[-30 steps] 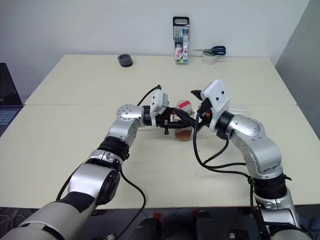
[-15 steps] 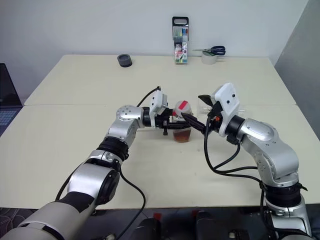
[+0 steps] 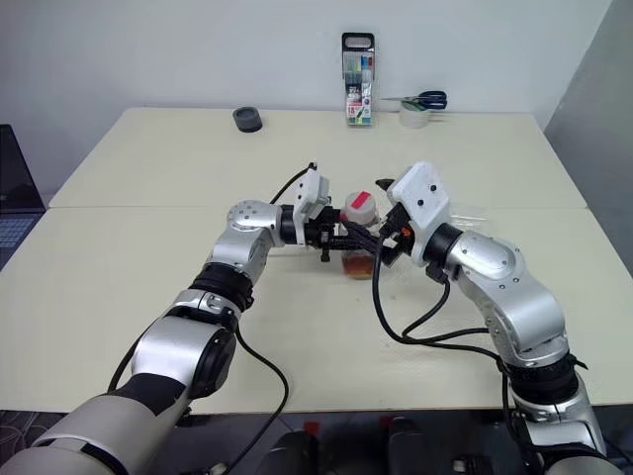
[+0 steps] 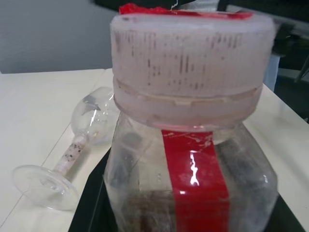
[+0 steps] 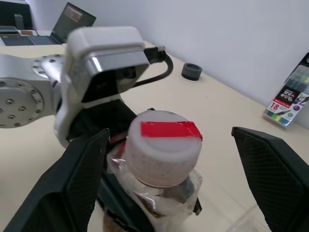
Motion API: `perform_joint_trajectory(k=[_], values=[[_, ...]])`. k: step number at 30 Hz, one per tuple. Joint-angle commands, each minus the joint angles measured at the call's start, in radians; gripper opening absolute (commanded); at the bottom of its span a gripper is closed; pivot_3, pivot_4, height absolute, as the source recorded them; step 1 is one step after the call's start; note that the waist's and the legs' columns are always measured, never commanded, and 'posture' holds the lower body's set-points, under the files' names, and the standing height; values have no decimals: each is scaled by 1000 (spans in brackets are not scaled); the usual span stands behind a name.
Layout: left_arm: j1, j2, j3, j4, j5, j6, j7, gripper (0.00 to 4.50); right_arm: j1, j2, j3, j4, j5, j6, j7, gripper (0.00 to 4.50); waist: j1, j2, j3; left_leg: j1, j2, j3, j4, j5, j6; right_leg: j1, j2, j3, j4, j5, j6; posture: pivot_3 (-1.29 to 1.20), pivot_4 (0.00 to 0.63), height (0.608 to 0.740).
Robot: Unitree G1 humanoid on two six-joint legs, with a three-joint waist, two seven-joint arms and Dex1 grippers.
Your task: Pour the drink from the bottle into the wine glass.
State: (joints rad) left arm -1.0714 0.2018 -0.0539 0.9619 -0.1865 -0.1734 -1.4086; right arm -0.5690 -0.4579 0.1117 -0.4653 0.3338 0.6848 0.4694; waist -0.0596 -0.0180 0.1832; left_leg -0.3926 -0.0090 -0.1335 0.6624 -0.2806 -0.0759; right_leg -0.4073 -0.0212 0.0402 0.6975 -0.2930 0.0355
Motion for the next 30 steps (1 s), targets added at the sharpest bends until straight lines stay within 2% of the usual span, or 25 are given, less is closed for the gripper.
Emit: perform_joint_trajectory(k=[1, 16, 26, 30], values=[[-13, 1, 11, -26, -12, -14, -11, 1656, -21, 15, -17, -6, -19, -35, -17, 4318, 0, 0, 0, 0, 0, 0, 0, 0, 0, 0, 0, 0, 0, 0, 0, 0, 150, 740], [-1, 6, 6, -35, -6, -18, -18, 1654, 50, -14, -145, -56, 64, 51, -30, 4318, 0, 0, 0, 0, 0, 0, 0, -1, 1, 0, 0, 0, 0, 0, 0, 0, 150, 740], [-10, 6, 12, -25, -9, -11, -13, 1654, 66, -69, -141, -163, 190, 122, 44, 4318, 1, 0, 0, 0, 0, 0, 0, -1, 2, 0, 0, 0, 0, 0, 0, 0, 150, 740], [-11, 7, 11, -24, -7, -12, -14, 1654, 28, -53, -91, -150, 144, 103, 10, 4318, 0, 0, 0, 0, 0, 0, 0, -1, 2, 0, 0, 0, 0, 0, 0, 0, 150, 740]])
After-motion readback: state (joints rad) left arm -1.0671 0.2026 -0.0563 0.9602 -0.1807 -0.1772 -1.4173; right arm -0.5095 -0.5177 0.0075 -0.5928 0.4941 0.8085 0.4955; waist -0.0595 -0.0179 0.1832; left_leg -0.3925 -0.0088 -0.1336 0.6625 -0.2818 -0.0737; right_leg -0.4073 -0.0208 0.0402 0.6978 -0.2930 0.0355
